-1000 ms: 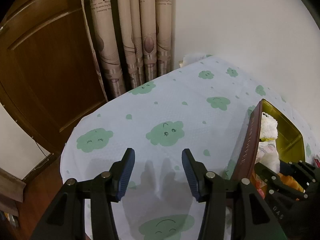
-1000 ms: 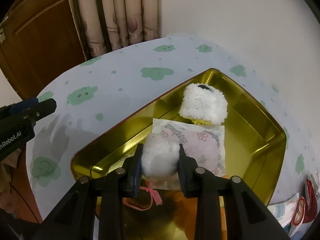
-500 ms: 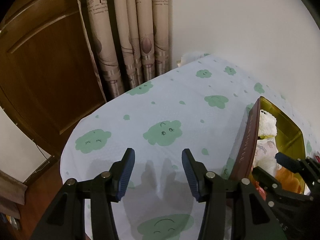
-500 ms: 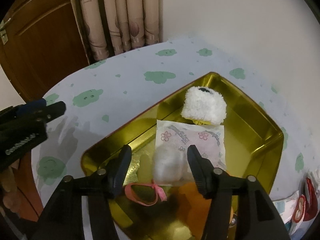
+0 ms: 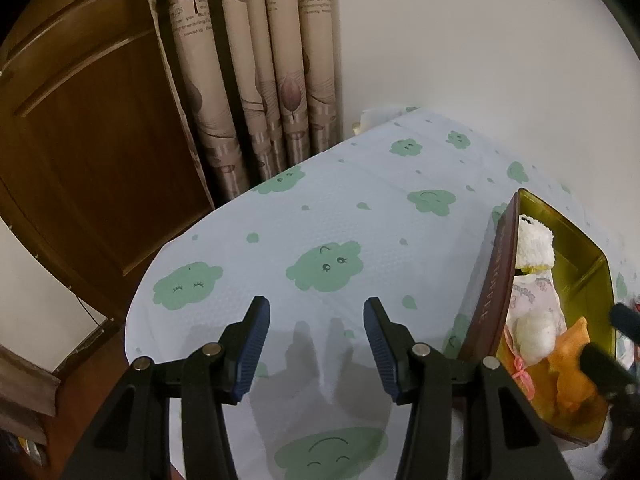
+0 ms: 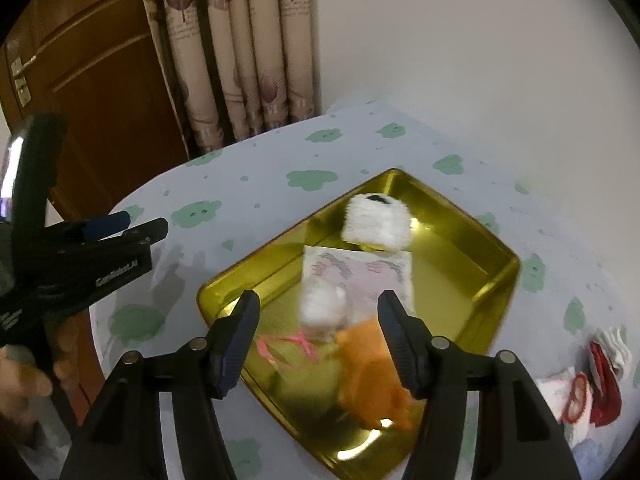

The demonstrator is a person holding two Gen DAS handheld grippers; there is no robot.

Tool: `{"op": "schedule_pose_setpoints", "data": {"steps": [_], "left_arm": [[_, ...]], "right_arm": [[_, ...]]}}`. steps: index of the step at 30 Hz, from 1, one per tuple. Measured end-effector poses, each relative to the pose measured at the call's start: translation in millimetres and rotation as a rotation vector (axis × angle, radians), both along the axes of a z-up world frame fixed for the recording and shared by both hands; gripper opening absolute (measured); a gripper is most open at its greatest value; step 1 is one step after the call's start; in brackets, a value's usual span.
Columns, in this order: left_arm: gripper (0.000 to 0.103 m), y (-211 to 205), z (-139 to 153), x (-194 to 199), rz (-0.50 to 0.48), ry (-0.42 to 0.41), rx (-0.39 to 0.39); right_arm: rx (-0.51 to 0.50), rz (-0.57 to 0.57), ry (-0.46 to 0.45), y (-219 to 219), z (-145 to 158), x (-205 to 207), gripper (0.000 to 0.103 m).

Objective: Organize soft objects
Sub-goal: 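Move the right tool to the white rolled towel and grasp it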

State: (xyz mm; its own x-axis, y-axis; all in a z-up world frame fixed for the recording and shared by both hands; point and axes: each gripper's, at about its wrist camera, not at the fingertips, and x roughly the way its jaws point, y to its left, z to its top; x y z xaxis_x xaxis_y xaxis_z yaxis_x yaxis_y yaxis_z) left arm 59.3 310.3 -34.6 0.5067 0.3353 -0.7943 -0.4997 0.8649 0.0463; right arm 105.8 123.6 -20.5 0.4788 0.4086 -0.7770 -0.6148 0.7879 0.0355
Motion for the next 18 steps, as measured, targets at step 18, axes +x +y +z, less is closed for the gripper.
{"op": "schedule_pose_setpoints", "data": {"steps": [18], "left_arm": [[0.050,-13,-6,4,-0.035,0.021,0.037]], "right_arm": [[-0.042,-0.453,-0.033,-231,7,37,0.061]]}}
